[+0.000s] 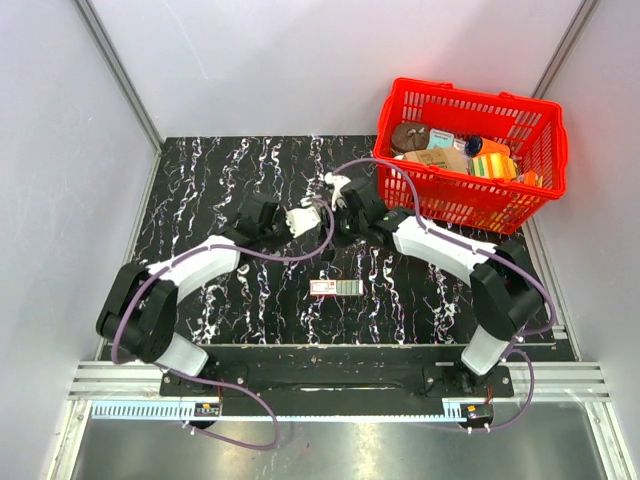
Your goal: Unload the staples from the stapler
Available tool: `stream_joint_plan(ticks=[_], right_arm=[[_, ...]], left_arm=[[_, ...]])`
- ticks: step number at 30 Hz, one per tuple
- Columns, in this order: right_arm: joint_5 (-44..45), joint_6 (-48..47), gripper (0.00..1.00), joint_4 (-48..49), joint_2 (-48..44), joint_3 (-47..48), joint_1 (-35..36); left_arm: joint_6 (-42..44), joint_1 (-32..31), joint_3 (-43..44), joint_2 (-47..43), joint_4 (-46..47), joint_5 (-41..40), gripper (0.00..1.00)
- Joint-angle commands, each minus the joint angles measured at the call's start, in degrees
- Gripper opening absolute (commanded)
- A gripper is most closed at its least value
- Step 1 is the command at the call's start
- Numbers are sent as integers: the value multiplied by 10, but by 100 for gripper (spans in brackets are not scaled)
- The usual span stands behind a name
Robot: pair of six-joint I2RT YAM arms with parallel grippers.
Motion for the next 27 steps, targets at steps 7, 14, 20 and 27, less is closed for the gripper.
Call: stream_joint_plan(ticks=[7, 14, 20, 27], right_arm=[[125, 98, 0, 47, -13, 103, -36], [150, 75, 0, 36, 19, 138, -38], [173, 45, 0, 36, 101, 203, -37], [214, 22, 0, 66, 209, 280, -36]], left_arm=[[-140, -12, 59, -66, -153, 215, 54], [-233, 117, 118, -95, -155, 234, 78], [-228, 195, 133, -147, -236, 256, 79], [-179, 235, 154, -167, -406, 305, 78]])
